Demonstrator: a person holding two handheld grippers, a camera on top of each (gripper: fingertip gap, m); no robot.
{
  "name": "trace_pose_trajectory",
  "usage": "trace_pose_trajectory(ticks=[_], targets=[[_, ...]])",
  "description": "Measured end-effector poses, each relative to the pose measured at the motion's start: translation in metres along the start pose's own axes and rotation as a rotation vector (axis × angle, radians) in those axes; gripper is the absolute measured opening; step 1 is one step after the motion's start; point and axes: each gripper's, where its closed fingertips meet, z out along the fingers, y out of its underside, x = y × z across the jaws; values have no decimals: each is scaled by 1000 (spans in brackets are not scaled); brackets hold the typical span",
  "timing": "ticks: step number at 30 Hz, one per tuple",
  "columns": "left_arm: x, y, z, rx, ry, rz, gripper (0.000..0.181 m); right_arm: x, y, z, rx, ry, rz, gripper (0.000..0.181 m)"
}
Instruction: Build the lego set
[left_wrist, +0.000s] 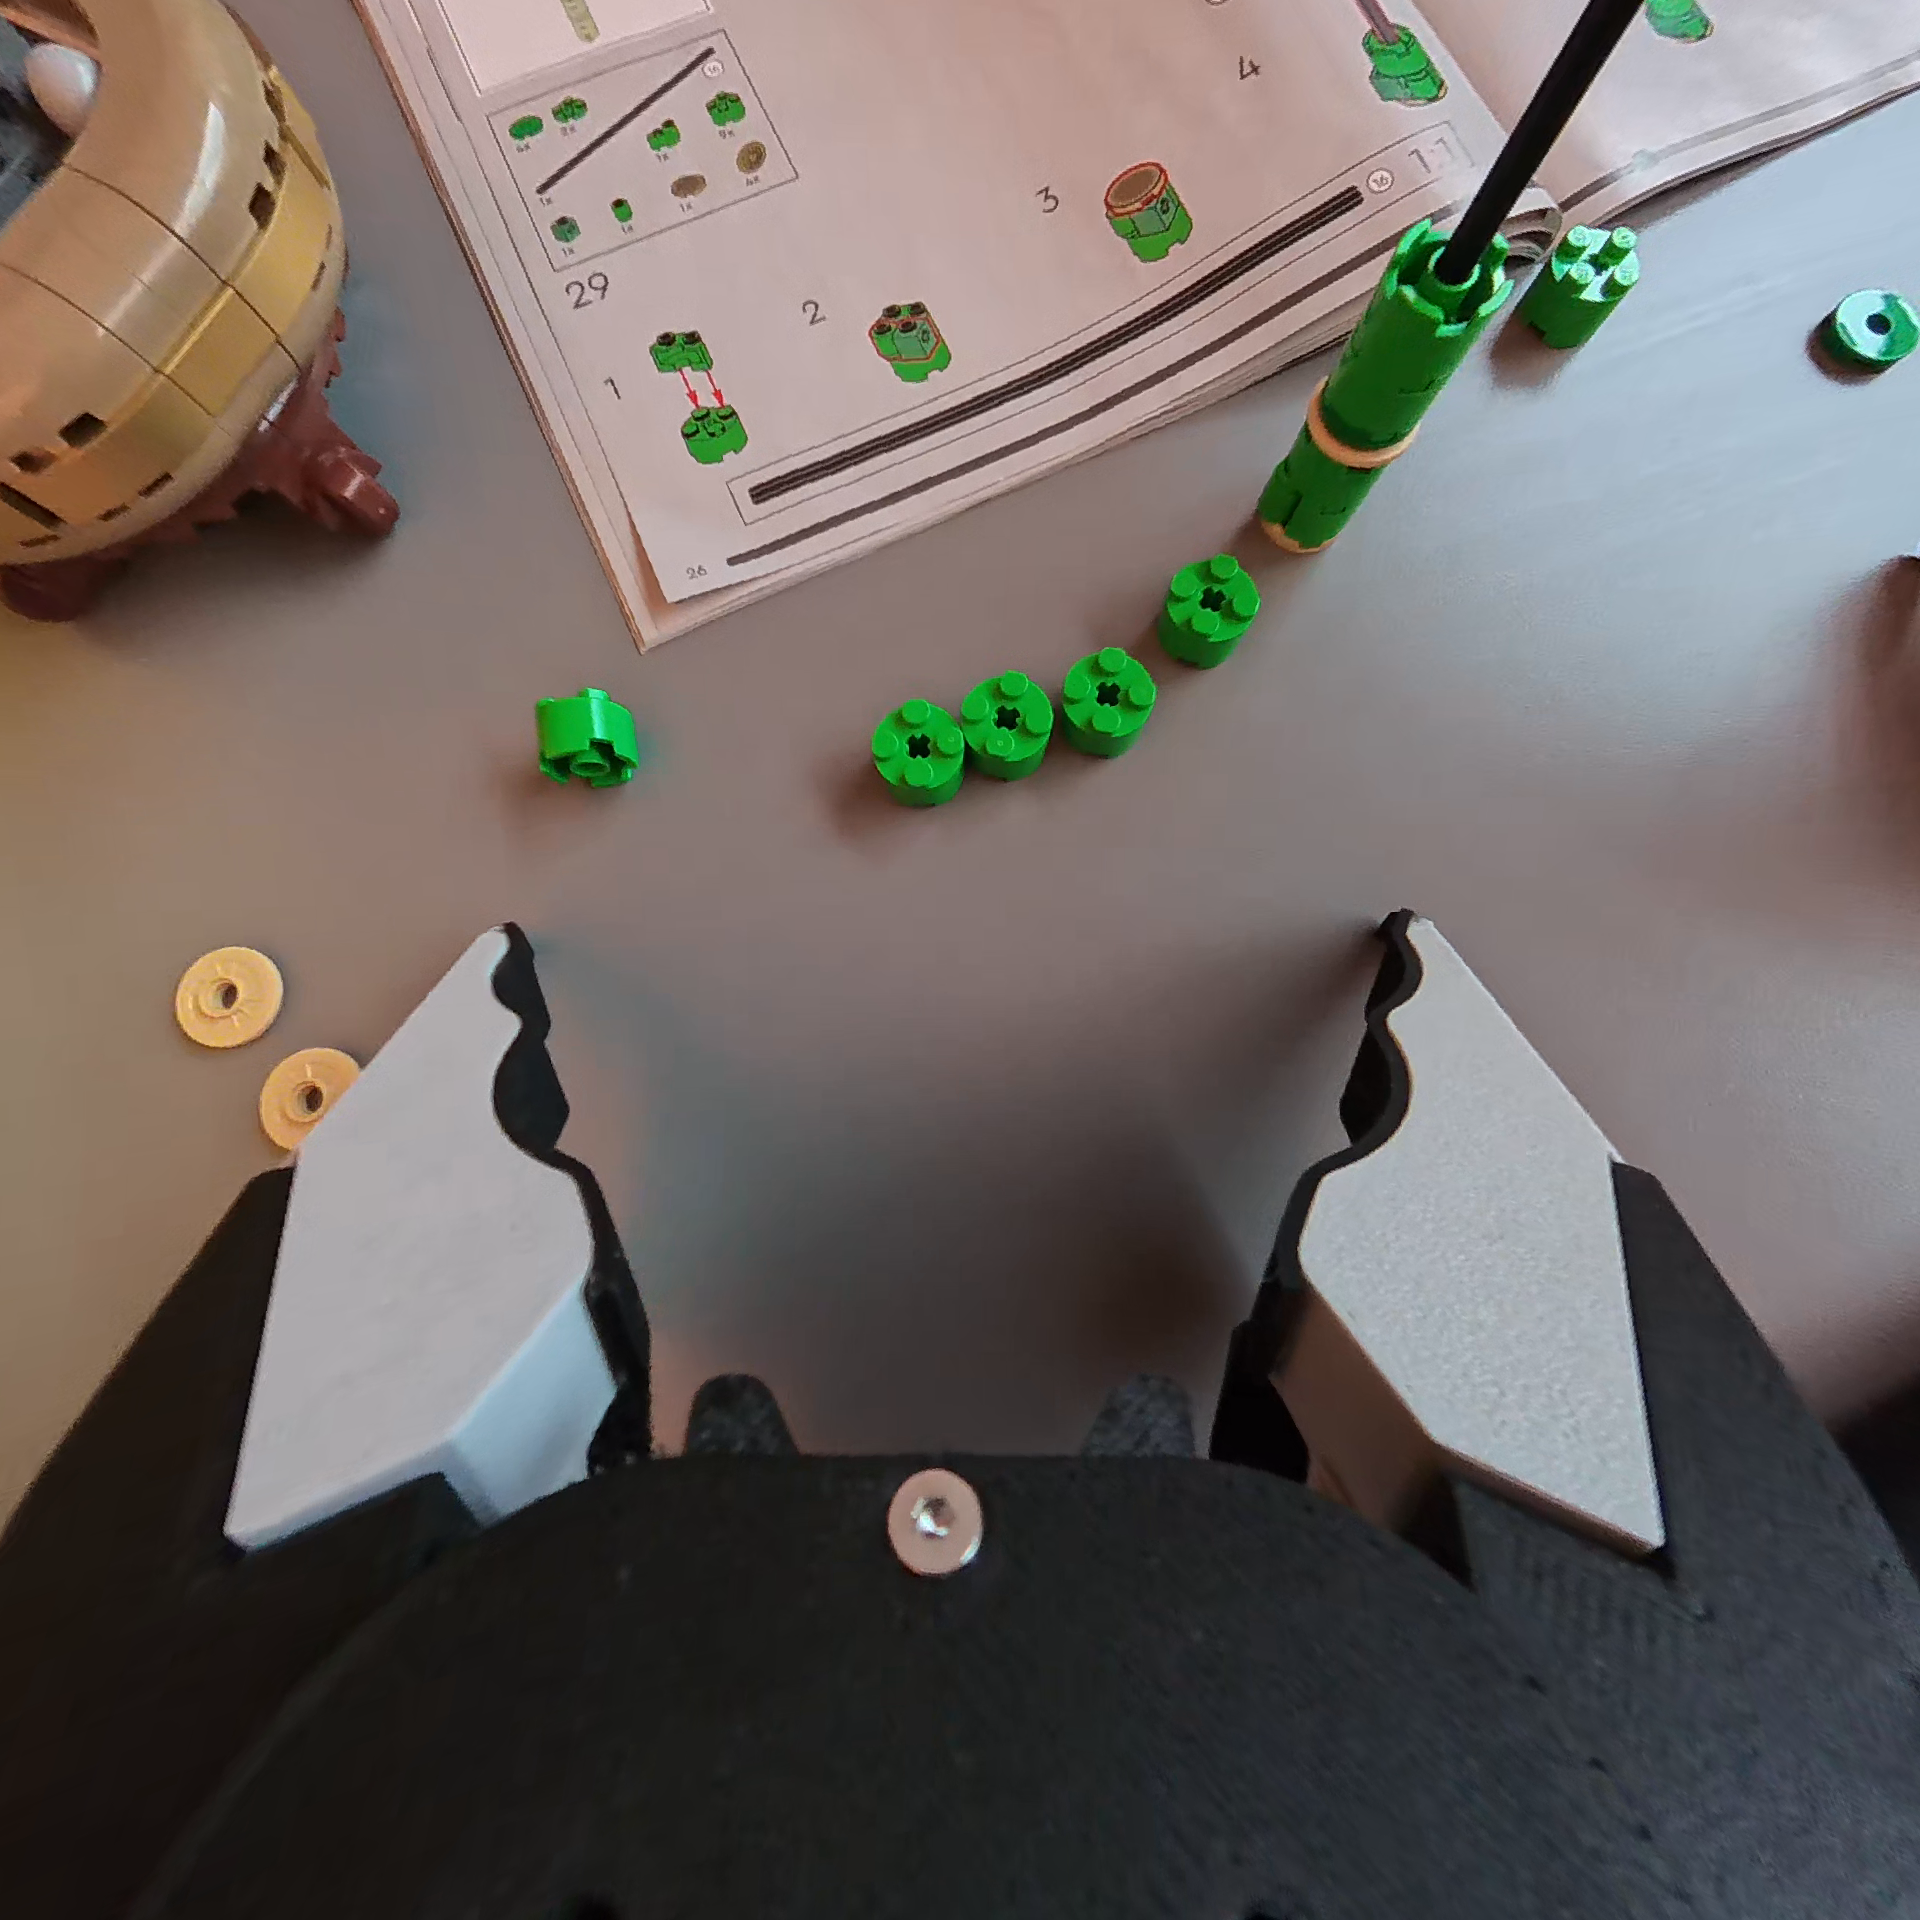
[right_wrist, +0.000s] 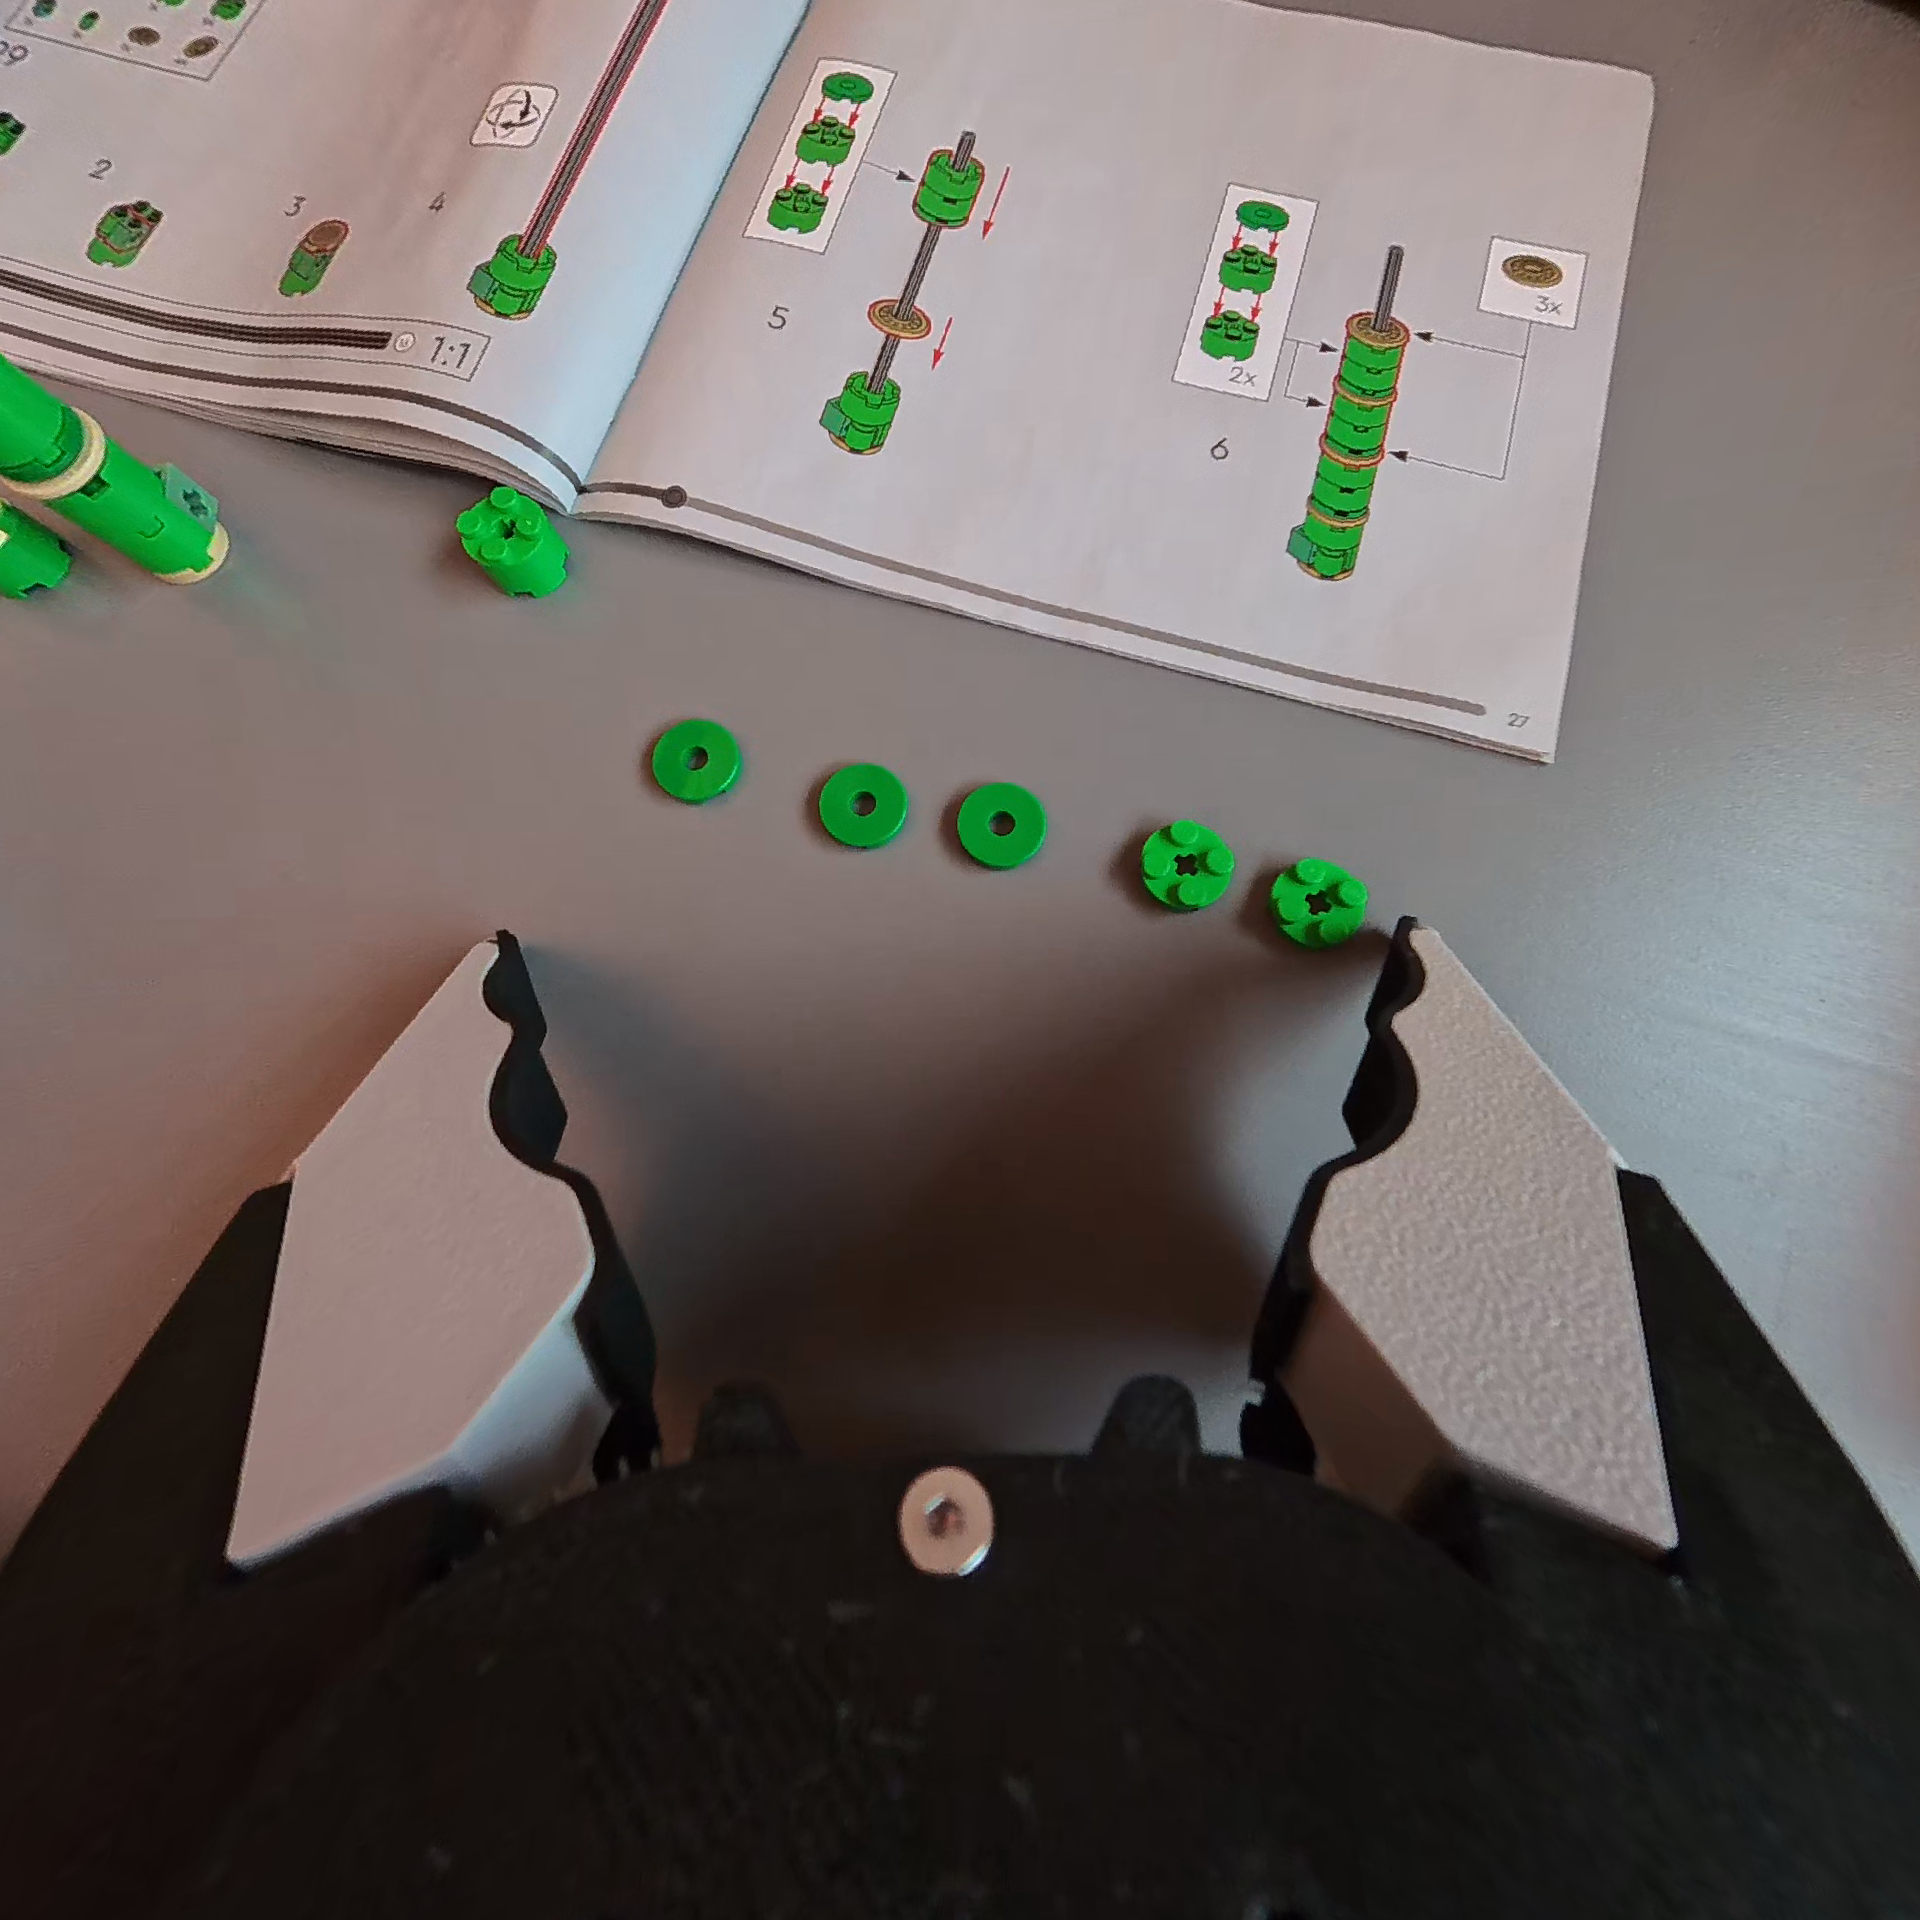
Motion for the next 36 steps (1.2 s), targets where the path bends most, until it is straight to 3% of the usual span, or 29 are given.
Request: trace_pose_trajectory(ticks=[1, 36], targets=[[0, 0, 0, 4, 2, 2, 151, 0, 0, 0, 0, 0, 0, 153], [0, -1, 1, 38, 6, 6, 153, 0, 0, 0, -1, -6, -9, 153]])
